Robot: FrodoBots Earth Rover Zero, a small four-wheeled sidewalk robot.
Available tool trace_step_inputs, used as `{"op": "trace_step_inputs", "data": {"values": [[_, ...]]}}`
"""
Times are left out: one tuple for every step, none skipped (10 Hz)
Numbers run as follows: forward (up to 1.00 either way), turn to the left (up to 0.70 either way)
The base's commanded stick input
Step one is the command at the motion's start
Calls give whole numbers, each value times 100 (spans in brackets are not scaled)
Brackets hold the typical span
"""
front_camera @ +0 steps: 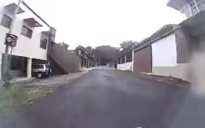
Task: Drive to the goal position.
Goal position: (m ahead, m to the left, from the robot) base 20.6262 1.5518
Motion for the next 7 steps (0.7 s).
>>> {"op": "trace_step_inputs", "data": {"values": [[50,0],[50,0],[50,0],[50,0],[50,0],[50,0],[50,0]]}}
